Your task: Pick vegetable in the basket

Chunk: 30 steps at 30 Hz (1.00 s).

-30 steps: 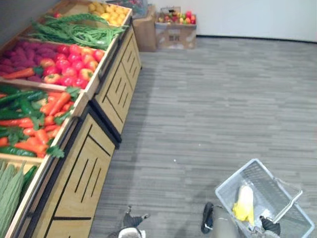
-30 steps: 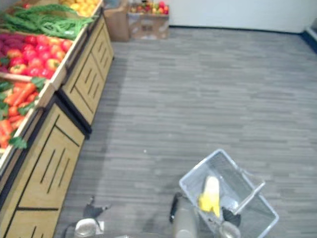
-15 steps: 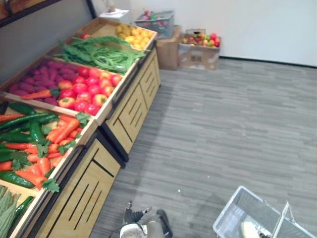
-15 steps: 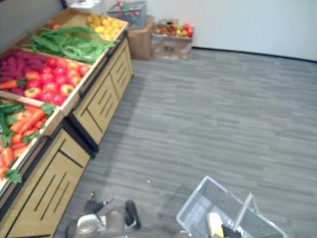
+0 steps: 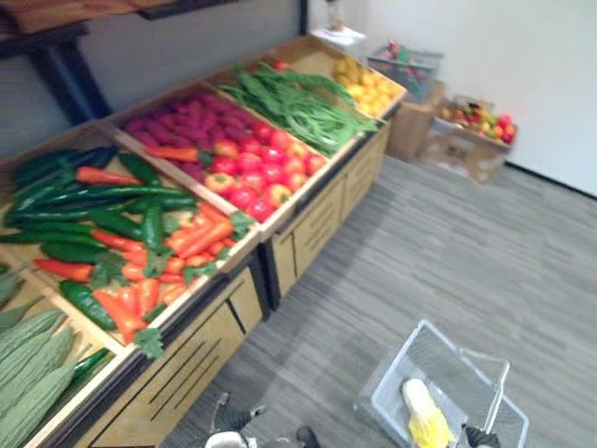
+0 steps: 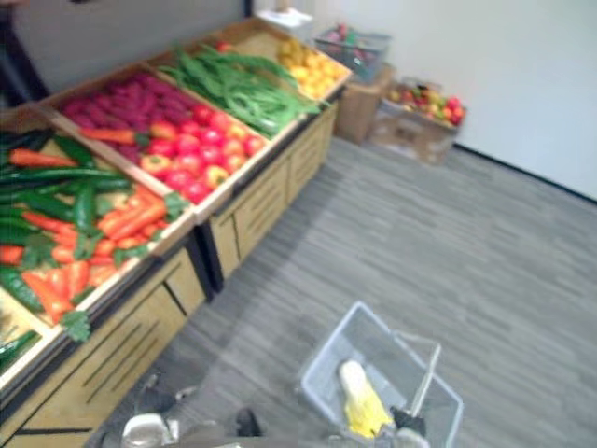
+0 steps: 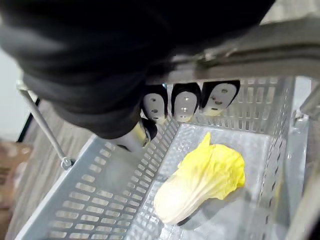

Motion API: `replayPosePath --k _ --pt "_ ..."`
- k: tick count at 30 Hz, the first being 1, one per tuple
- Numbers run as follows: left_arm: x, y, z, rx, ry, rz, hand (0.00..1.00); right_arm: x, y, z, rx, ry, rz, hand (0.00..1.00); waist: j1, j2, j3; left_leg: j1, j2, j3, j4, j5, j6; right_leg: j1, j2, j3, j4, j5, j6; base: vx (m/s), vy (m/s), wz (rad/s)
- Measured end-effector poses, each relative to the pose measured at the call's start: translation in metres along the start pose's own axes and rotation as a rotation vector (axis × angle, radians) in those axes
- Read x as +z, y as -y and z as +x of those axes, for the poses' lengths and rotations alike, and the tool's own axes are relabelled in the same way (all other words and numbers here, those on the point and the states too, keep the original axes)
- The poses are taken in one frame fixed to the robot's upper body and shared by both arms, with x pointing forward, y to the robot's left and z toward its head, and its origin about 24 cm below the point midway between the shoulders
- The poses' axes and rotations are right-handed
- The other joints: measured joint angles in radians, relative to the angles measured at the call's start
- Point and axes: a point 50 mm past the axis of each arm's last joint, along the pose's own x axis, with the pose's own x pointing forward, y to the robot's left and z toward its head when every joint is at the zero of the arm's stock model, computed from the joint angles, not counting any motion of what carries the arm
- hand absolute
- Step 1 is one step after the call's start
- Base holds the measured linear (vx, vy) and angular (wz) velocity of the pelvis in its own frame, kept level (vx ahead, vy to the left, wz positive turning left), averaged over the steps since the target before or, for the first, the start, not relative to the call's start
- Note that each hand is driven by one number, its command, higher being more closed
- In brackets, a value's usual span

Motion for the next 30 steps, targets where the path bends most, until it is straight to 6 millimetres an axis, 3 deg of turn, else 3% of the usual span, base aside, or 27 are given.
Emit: replayPosePath --k 2,3,5,8,10,12,13,14,16,17,19,21,24,28,30 --pt "-0.009 -0.006 -0.002 0.018 -0.033 0.016 0.0 0.001 0.006 0.001 -0.016 0.015 0.005 1.0 -0.001 0.006 0.004 0.068 -0.014 -0.108 -0.043 0.003 -0.007 -0.079 0.029 -0.029 -0.004 -0.082 -0.075 0.3 -0.015 1.57" --pt "-0.009 -0.007 -0.001 0.023 -0.034 0.013 0.0 -0.002 0.01 0.0 -0.034 0.004 0.023 1.0 -0.002 0.003 0.008 0.085 -0.023 -0.165 -0.047 0.004 -0.005 -0.108 0.028 -0.036 -0.047 -0.129 -0.078 0.31 -0.097 1.84" --pt "-0.006 -0.008 0.0 0.042 -0.038 -0.036 0.0 -0.011 0.019 -0.001 -0.07 -0.027 0.056 1.0 0.0 0.006 0.016 0.113 -0.024 -0.298 -0.04 -0.005 -0.01 -0.157 0.053 0.01 -0.222 -0.162 -0.116 0.33 -0.143 1.89" --pt "-0.007 -0.004 -0.001 0.056 -0.059 -0.104 0.0 -0.018 0.021 -0.004 -0.083 -0.045 0.077 1.0 0.001 0.018 0.024 0.143 0.006 -0.461 -0.015 -0.036 -0.048 -0.153 0.093 0.136 -0.571 -0.156 -0.122 0.38 -0.236 1.63" --pt "-0.006 -0.002 -0.001 0.058 -0.064 -0.128 0.0 -0.017 0.018 -0.004 -0.077 -0.041 0.087 1.0 0.005 0.023 0.029 0.148 0.036 -0.535 0.017 -0.069 -0.081 -0.148 0.097 0.16 -0.711 -0.15 -0.118 0.44 -0.357 1.45" --pt "-0.008 -0.002 -0.002 0.066 -0.075 -0.155 0.0 -0.018 0.016 -0.005 -0.074 -0.04 0.099 1.0 0.012 0.004 0.038 0.147 0.05 -0.541 0.062 -0.1 -0.126 -0.123 0.084 0.163 -0.793 -0.102 -0.122 0.36 -0.405 1.24" --pt "-0.011 -0.007 -0.002 0.082 -0.077 -0.155 0.0 -0.024 0.014 -0.009 -0.072 -0.049 0.107 1.0 0.007 -0.027 0.039 0.149 0.046 -0.537 0.091 -0.135 -0.162 -0.091 0.057 0.162 -0.812 -0.043 -0.133 0.32 -0.525 1.28" --pt "-0.01 -0.004 -0.001 0.079 -0.089 -0.174 0.0 -0.025 0.017 -0.009 -0.074 -0.054 0.11 1.0 0.008 -0.01 0.041 0.152 0.082 -0.539 0.113 -0.19 -0.186 -0.087 0.07 0.123 -0.756 -0.046 -0.1 0.33 -0.603 1.17" --pt "-0.015 0.005 -0.006 0.07 -0.109 -0.212 0.0 -0.018 0.022 -0.006 -0.094 -0.034 0.134 1.0 0.019 0.036 0.037 0.153 0.138 -0.523 0.116 -0.188 -0.196 -0.093 0.107 0.085 -0.726 -0.094 -0.129 0.25 -0.429 0.47" --pt "-0.02 0.012 -0.01 0.063 -0.135 -0.243 0.0 -0.014 0.026 -0.005 -0.1 -0.023 0.145 1.0 0.025 0.074 0.037 0.166 0.178 -0.503 0.088 -0.158 -0.231 -0.096 0.132 0.058 -0.696 -0.132 -0.154 0.25 -0.37 0.26" --pt "-0.025 0.013 -0.013 0.075 -0.166 -0.287 0.0 -0.013 0.029 -0.004 -0.112 -0.024 0.169 1.0 0.023 0.084 0.036 0.174 0.197 -0.506 0.06 -0.114 -0.242 -0.09 0.138 0.028 -0.674 -0.161 -0.174 0.21 -0.354 0.4" --pt "-0.03 0.012 -0.014 0.1 -0.2 -0.371 0.0 -0.024 0.032 -0.006 -0.14 -0.071 0.219 1.0 0.01 0.084 0.036 0.165 0.225 -0.508 0.046 -0.049 -0.244 -0.046 0.147 -0.036 -0.7 -0.183 -0.197 0.19 -0.303 0.7" --pt "-0.035 0.01 -0.015 0.118 -0.229 -0.426 0.0 -0.031 0.038 -0.007 -0.17 -0.104 0.261 1.0 -0.003 0.082 0.034 0.144 0.249 -0.48 0.03 0.01 -0.253 -0.007 0.154 -0.099 -0.75 -0.183 -0.201 0.17 -0.22 0.68" --pt "-0.037 0.006 -0.015 0.138 -0.243 -0.45 0.0 -0.044 0.047 -0.01 -0.222 -0.164 0.339 1.0 -0.02 0.066 0.028 0.128 0.257 -0.298 -0.025 0.095 -0.272 0.033 0.117 -0.173 -0.803 -0.175 -0.211 0.1 -0.036 0.58" --pt "-0.042 0.003 -0.016 0.159 -0.265 -0.464 0.0 -0.049 0.05 -0.011 -0.244 -0.195 0.368 1.0 -0.028 0.061 0.025 0.126 0.247 -0.222 -0.021 0.108 -0.278 0.062 0.104 -0.184 -0.827 -0.166 -0.199 0.08 0.054 0.4"
